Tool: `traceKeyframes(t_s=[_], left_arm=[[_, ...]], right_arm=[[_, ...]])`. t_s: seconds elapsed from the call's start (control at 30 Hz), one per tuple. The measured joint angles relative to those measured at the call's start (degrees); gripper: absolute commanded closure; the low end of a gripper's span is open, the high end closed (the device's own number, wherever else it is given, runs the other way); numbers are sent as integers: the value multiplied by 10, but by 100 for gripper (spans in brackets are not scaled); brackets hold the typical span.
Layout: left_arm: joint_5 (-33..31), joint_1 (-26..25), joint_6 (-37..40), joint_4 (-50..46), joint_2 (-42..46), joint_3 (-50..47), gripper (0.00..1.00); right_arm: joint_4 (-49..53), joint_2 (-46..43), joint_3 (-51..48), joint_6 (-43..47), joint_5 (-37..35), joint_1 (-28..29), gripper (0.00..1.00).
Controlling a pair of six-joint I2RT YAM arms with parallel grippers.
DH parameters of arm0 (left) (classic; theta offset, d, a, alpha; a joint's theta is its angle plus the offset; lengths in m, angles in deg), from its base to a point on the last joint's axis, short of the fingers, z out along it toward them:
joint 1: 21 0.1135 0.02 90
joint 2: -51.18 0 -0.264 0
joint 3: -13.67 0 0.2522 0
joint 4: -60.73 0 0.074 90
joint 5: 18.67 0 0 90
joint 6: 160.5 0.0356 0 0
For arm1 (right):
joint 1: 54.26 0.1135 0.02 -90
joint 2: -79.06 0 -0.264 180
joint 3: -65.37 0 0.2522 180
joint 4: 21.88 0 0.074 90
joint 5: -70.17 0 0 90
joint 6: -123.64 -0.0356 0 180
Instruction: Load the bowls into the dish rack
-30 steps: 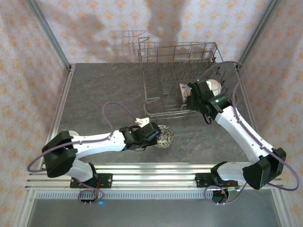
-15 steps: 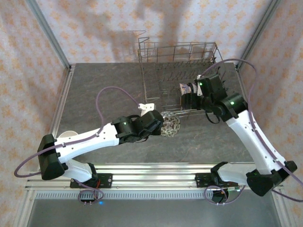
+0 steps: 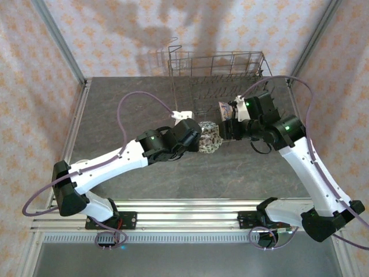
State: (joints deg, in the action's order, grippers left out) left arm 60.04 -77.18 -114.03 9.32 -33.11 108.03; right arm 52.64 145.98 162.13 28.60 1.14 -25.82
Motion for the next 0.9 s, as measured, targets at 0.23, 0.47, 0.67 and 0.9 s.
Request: traceKeyframes(t_s=[0.23, 0.47, 0.67, 0.9], left_arm=[[2, 3, 15, 0, -3, 18, 100], [3, 9, 16, 0, -3, 19, 100], [3, 9, 16, 1, -5, 19, 100], [5, 10, 16, 7, -20, 23, 100]], right_arm=[[1, 7, -21, 0, 15, 0, 55], [-3, 25, -34, 0, 16, 0, 68], [-7, 31, -37, -3, 16, 0, 75], [-16, 31, -37, -18, 4, 0, 89]])
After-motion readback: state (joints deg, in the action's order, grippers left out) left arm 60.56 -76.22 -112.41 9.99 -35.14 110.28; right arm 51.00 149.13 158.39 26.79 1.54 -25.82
